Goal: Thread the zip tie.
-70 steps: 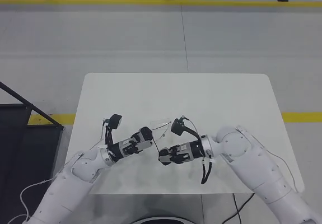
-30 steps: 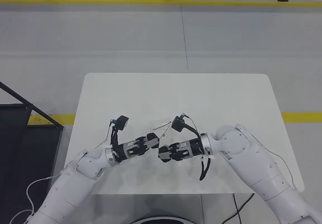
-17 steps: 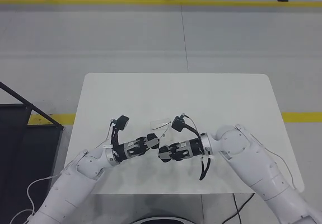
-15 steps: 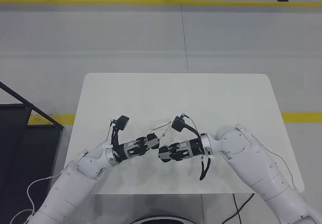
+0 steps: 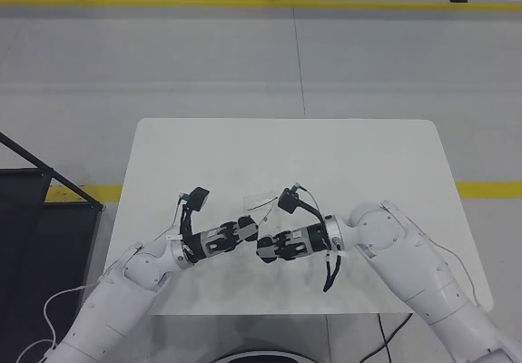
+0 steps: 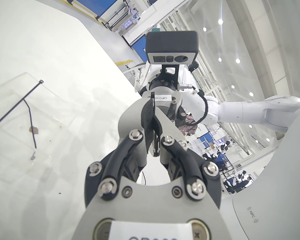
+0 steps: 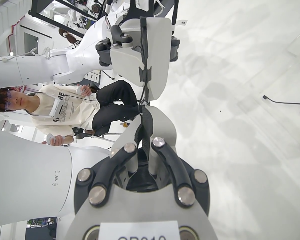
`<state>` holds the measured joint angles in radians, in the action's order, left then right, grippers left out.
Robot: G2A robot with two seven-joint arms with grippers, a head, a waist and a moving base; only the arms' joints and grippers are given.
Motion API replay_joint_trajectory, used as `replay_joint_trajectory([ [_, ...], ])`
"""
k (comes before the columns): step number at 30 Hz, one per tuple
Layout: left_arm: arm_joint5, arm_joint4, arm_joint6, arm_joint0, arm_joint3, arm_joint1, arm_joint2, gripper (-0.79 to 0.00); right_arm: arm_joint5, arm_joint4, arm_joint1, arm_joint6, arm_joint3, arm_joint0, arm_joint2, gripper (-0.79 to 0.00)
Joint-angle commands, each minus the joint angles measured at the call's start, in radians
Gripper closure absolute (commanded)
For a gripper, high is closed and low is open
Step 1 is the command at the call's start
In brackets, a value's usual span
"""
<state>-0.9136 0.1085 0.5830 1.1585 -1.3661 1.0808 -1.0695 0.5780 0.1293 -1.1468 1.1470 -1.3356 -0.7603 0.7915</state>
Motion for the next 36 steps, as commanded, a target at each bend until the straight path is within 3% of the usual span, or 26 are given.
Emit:
replay_joint_trajectory([
  [1, 0.0, -0.004, -0.007, 0.0, 0.0, 0.0, -0.003, 0.0, -0.005, 0.004, -0.001, 0.001, 0.003, 0.003, -0.001, -0.489],
  [2, -0.001, -0.006, -0.01, 0.001, 0.001, 0.0, -0.005, 0.0, -0.008, 0.006, -0.001, 0.001, 0.005, 0.003, -0.002, -0.767],
  [3, -0.002, -0.008, -0.013, 0.001, 0.002, 0.0, -0.008, 0.0, -0.01, 0.008, -0.001, -0.001, 0.007, 0.005, 0.0, -0.785],
  [9, -0.011, -0.062, -0.044, 0.013, 0.005, -0.006, -0.047, 0.0, -0.01, 0.011, 0.012, -0.022, 0.016, -0.009, 0.048, -0.785],
  [16, -0.021, -0.116, -0.115, 0.048, 0.0, -0.014, -0.111, 0.0, -0.147, -0.062, 0.02, -0.121, -0.013, -0.012, 0.09, -0.785],
  [26, -0.017, -0.16, -0.145, 0.08, -0.025, -0.019, -0.143, 0.0, -0.157, -0.075, 0.02, -0.132, -0.019, -0.017, 0.088, -0.785],
  [31, 0.009, -0.182, -0.153, 0.083, -0.033, -0.019, -0.144, 0.0, -0.324, -0.178, 0.017, -0.197, -0.049, 0.005, 0.087, -0.785],
  [36, 0.02, -0.213, -0.189, 0.093, -0.03, -0.017, -0.152, 0.0, -0.53, -0.302, 0.015, -0.188, -0.078, 0.061, 0.084, -0.785],
])
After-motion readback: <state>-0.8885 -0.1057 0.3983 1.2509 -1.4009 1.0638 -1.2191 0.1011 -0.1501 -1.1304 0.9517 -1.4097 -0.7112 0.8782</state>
